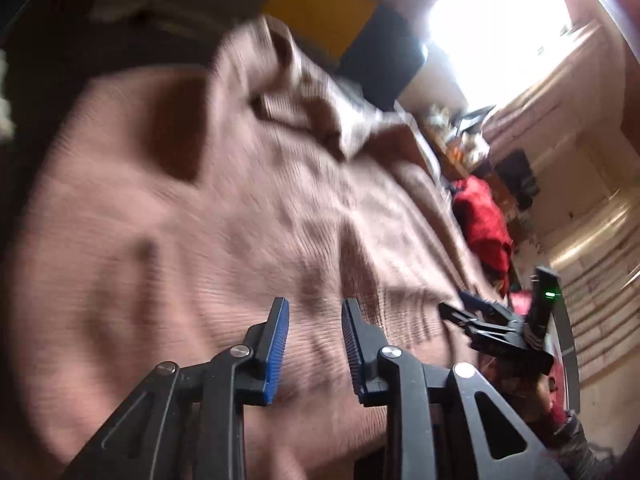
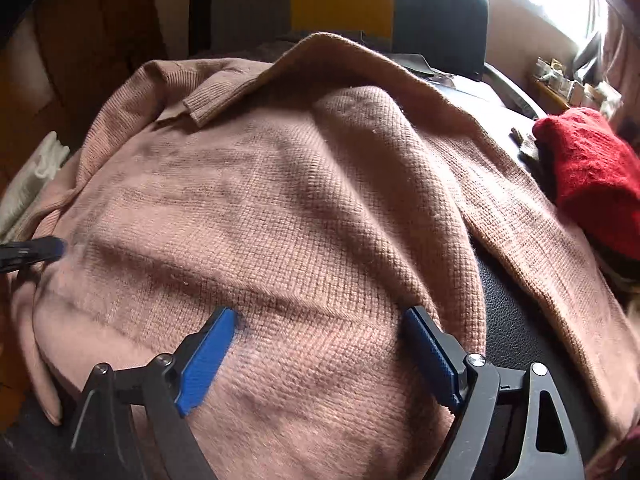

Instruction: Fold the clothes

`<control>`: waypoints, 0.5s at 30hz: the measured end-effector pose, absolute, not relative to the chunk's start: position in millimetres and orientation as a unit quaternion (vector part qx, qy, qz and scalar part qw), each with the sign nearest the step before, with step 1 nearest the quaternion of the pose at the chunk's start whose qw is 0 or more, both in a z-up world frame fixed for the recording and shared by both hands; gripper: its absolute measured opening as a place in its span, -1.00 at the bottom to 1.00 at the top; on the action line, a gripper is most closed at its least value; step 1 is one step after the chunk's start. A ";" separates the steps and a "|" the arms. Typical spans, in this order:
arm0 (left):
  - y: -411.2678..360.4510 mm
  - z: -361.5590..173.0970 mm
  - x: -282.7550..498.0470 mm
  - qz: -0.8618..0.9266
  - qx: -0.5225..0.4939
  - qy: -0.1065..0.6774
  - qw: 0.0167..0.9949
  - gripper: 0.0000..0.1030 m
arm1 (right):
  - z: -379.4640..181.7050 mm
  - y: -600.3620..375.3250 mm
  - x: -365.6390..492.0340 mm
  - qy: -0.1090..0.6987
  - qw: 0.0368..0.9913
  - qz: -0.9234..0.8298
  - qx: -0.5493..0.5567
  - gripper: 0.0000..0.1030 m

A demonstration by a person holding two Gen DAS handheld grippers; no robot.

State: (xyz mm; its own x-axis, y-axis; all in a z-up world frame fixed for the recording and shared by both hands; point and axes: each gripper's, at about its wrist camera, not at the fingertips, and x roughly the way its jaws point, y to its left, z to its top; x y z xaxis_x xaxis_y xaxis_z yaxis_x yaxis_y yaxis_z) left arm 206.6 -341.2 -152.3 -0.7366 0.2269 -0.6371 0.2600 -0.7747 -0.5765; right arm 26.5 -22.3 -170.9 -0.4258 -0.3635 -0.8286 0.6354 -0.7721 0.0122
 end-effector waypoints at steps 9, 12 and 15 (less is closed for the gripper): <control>-341.1 -128.2 304.0 -0.889 0.371 0.258 0.073 -0.15 | -127.4 -75.5 31.2 0.100 0.380 -0.831 0.394 0.70; -336.6 -140.0 303.2 -0.880 0.395 0.226 0.137 -0.15 | -139.4 -98.9 27.7 0.105 0.394 -0.819 0.403 0.70; -357.3 -154.1 303.8 -0.857 0.399 0.276 0.172 -0.15 | -169.0 -106.2 17.5 0.097 0.394 -0.804 0.435 0.72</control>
